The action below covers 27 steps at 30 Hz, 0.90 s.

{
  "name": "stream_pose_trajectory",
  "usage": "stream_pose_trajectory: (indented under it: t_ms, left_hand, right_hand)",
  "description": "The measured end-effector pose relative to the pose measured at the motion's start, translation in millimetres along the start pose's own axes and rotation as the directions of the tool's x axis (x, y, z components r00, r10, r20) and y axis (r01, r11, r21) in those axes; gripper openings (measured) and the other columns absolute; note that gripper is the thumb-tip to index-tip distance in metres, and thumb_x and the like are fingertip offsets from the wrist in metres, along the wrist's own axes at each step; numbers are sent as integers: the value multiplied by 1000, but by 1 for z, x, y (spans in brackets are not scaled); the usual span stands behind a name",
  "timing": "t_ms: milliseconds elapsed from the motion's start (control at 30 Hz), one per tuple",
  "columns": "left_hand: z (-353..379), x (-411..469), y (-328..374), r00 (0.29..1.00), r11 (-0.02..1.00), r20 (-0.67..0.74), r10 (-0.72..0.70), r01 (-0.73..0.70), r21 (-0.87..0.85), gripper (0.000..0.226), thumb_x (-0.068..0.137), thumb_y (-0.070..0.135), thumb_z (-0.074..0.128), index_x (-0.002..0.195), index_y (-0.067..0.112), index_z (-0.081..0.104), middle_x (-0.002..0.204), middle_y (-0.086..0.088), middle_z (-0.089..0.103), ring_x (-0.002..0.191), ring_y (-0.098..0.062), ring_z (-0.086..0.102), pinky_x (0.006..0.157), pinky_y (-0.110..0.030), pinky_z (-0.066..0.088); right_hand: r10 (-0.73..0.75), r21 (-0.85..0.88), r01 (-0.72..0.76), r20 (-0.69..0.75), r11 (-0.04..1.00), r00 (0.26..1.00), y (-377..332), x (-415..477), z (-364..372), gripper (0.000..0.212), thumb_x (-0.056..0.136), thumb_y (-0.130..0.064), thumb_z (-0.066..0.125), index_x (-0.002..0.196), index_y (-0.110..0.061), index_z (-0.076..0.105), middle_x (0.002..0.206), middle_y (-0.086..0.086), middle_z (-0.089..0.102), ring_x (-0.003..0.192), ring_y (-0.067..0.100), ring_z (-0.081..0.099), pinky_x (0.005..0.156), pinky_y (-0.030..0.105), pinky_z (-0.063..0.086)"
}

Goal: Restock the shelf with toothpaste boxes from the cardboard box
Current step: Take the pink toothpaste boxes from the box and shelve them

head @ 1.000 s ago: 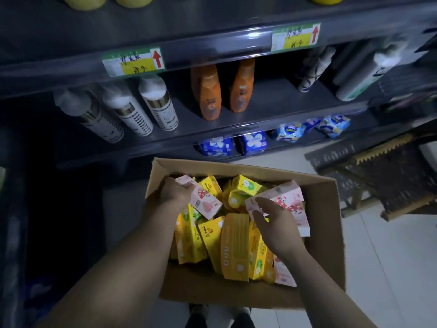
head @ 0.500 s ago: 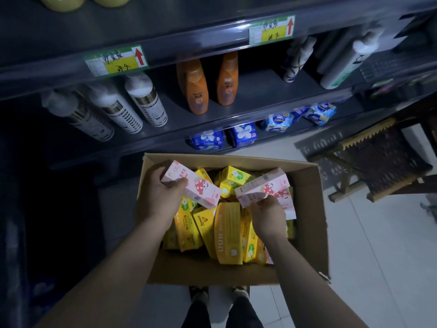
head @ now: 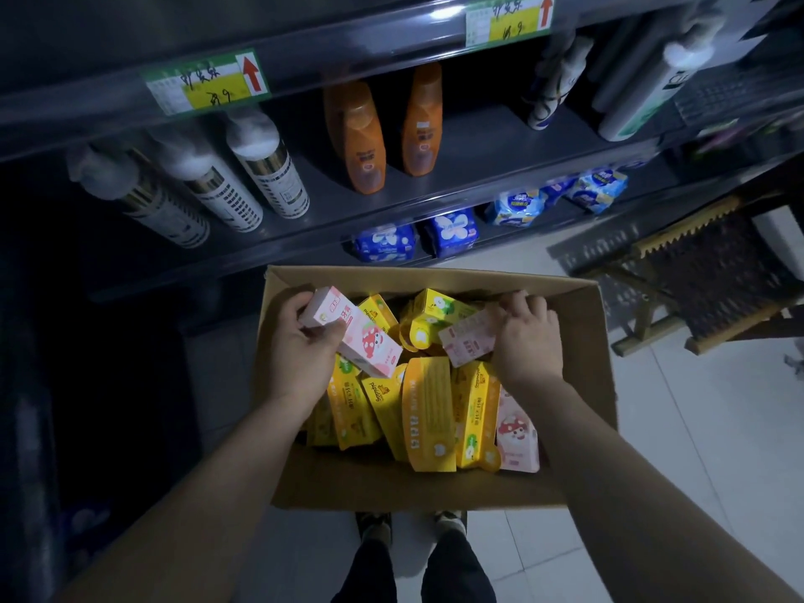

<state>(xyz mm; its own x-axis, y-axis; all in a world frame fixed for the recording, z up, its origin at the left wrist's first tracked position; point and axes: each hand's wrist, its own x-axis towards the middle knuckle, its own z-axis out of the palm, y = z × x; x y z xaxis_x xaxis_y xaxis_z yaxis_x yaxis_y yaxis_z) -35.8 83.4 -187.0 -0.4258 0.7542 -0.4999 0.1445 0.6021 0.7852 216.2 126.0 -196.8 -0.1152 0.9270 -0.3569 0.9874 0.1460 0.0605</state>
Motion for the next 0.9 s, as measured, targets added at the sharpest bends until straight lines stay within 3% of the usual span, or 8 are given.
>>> stream_pose_trajectory:
  t_ms: [133, 300, 400, 467, 567, 667, 833, 900]
  left_hand:
    - [-3, -2, -3, 1000, 1000, -11, -16, 15, -19, 39, 88, 18, 66, 119, 34, 50, 113, 7, 63, 103, -10, 62, 75, -30, 54]
    - [-11, -11, 9, 1000, 995, -19, 5, -6, -95, 37, 90, 10, 64, 115, 30, 47, 109, 6, 60, 96, -5, 59, 68, -18, 47]
    - [-22, -20, 19, 998, 989, -56, 4, -12, -151, 40, 90, 7, 62, 123, 24, 48, 107, 5, 60, 97, -7, 60, 73, -22, 49]
    - [-31, -28, 29, 997, 981, -73, 2, -16, -191, 48, 90, 5, 61, 132, 24, 46, 111, 4, 59, 98, -10, 59, 80, -30, 51]
    - [-49, -45, 51, 995, 968, -94, 16, -39, -247, 53, 91, 2, 58, 137, 25, 45, 115, 2, 59, 98, -9, 59, 85, -33, 50]
    - [-71, -64, 72, 992, 960, -122, 39, -71, -272, 50, 91, 0, 58, 134, 23, 47, 120, -3, 59, 107, -17, 58, 93, -43, 51]
    - [-112, -103, 103, 974, 945, -210, 86, -146, -292, 55, 91, 2, 56, 138, 27, 43, 126, -1, 55, 116, -22, 56, 101, -49, 46]
    - [-129, -123, 110, 964, 943, -247, 101, -172, -285, 56, 91, 6, 56, 136, 36, 43, 123, 4, 55, 116, -21, 56, 102, -50, 45]
  right_hand:
    - [-79, -133, 84, 45, 987, 996, -2, 4, -2, 54, 85, -32, 63, 136, -24, 45, 137, 0, 45, 122, 28, 37, 102, 37, 33]
    - [-73, -244, 87, 65, 966, 995, -3, 5, -20, 38, 88, -28, 57, 125, -21, 53, 124, 4, 47, 113, 27, 39, 95, 35, 34]
    - [-6, -153, 16, 62, 988, 998, -1, -4, -34, 37, 88, -31, 58, 123, -22, 57, 123, 4, 51, 115, 28, 39, 97, 37, 33]
    - [71, 57, -76, 93, 995, 993, -2, -14, -45, 43, 88, -42, 60, 125, -21, 58, 125, 6, 51, 114, 28, 43, 98, 38, 37]
    - [135, 538, -225, 201, 812, 970, -6, -35, -69, 50, 82, -51, 66, 117, -16, 60, 124, 6, 52, 92, 20, 57, 76, 35, 51]
    - [86, 790, -244, 237, 563, 968, -13, -57, -99, 35, 78, -35, 77, 102, -12, 66, 103, 10, 64, 76, 19, 66, 53, 26, 53]
    - [-60, 898, -228, 269, 375, 961, -29, -91, -153, 45, 67, -51, 78, 98, -21, 67, 95, 5, 72, 83, 22, 71, 77, 43, 59]
    - [-135, 940, -226, 266, 255, 955, -36, -103, -175, 33, 79, -34, 76, 105, -17, 65, 100, 8, 71, 81, 22, 72, 72, 39, 59]
